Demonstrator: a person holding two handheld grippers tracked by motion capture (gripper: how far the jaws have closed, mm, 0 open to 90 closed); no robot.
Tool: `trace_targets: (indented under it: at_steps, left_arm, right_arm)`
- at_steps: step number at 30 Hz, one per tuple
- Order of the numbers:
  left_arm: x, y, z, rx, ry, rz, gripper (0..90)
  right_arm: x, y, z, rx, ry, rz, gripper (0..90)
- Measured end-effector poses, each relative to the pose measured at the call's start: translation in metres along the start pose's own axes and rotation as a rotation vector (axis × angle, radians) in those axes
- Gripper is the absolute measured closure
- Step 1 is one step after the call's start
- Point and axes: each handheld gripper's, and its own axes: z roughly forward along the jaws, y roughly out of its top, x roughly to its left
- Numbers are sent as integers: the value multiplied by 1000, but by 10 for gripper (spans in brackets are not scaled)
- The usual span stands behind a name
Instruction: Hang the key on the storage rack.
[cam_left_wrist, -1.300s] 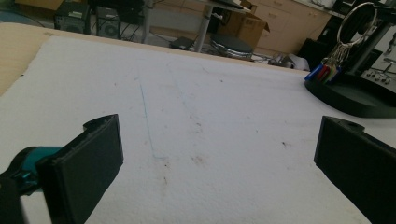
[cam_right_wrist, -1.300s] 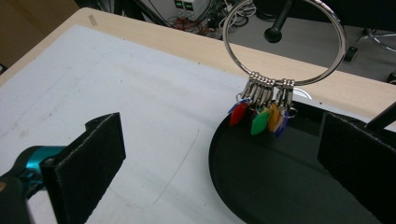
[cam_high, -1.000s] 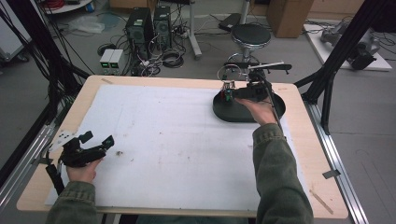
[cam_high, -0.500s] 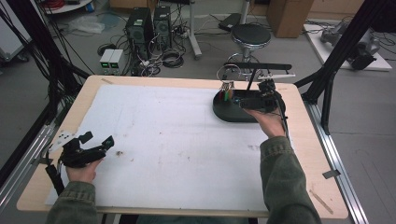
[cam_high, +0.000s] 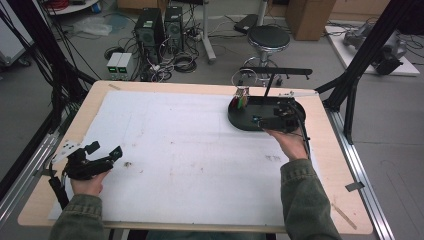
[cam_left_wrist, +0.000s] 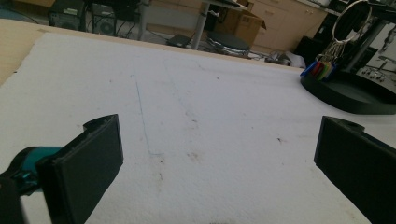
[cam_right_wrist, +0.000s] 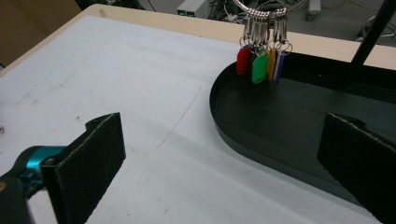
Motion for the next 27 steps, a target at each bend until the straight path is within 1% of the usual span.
trace_targets:
  at_steps: [5, 8, 11, 14, 22, 23, 25, 27]
  left_arm:
    - [0, 0, 0, 4, -1, -1, 17]
    - [0, 0, 0, 4, -6, -2, 17]
    - [0, 0, 0, 4, -8, -2, 17]
    - [0, 0, 0, 5, -8, -2, 17]
    - [-1, -1, 0, 15, -15, 0, 17]
    - [-1, -1, 0, 14, -15, -1, 17]
    - [-1, -1, 0, 13, -13, -2, 17]
    - [-1, -1, -1, 14, -12, -2, 17]
  right_arm:
    - [3, -9, -2, -9, 4, -7, 5]
    - [3, -16, -3, -20, 14, 7, 5]
    - [3, -23, -5, -26, 14, 16, 5]
    - [2, -28, -9, -49, 33, 33, 5]
    - [3, -48, -13, -68, 5, 11, 5]
    - [3, -50, -13, -57, -4, 11, 5]
    - [4, -53, -13, -44, -11, -11, 5]
    - [6, -56, -16, -68, -1, -17, 5]
